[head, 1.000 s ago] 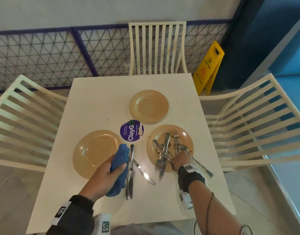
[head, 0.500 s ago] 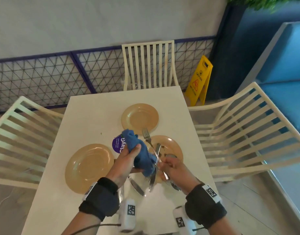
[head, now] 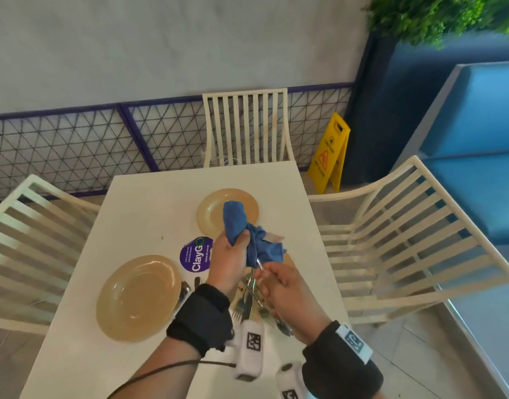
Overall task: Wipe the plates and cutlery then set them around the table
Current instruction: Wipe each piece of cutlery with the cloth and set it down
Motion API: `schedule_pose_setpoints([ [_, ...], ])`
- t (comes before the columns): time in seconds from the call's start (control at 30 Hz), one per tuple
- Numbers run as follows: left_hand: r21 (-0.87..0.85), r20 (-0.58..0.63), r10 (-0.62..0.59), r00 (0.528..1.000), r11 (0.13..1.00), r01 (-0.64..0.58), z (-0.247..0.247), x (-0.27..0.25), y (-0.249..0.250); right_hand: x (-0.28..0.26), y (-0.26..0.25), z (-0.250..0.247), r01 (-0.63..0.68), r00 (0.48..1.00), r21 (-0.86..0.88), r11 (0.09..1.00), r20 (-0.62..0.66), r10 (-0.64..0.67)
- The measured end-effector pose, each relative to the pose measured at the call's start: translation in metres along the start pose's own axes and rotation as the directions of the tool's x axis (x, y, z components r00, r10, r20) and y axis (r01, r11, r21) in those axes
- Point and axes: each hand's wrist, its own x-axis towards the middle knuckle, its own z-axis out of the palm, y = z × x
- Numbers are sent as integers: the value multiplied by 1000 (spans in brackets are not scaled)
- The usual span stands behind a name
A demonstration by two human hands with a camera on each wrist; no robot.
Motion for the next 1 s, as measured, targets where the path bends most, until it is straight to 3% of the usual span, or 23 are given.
schedule_pose_setpoints([
  [0.17, -5, -133, 102, 986, 995, -103, -3, 8, 15, -9, -3, -3, 66, 998, -112, 992, -16, -68],
  [0.3, 19, -62, 27, 998, 999, -25, 1, -2, 4, -4, 1, 0, 43, 999, -94, 995, -29, -46],
  [0.47, 70, -166, 247, 955, 969, -239, -21, 8, 26, -17, 4, -1, 90, 996, -142, 986, -4, -92],
  [0.53, -19, -238, 278, 931, 957, -290, -29, 9, 27, -18, 4, -3, 127, 990, -197, 972, -33, -136],
  [0.63, -353, -308, 151, 939, 899, -260, -50, 15, 23, -19, 9, -2, 112, 990, -163, 980, -67, -124],
  [0.73, -588, -176, -25, 984, 805, -85, -65, 5, 20, -15, 11, 6, 72, 995, -70, 995, -67, -77],
  [0.8, -589, -18, -78, 997, 807, 52, -60, -11, 15, -6, 9, 20, 51, 998, -31, 998, -38, -52],
  [0.87, -431, 124, -90, 988, 892, 136, -50, -24, 10, 7, 11, 39, 38, 999, -28, 999, 2, -38],
  [1.0, -157, 106, -76, 991, 983, 92, -54, -25, 4, 18, 10, 48, -44, 989, -159, 986, 133, 66],
])
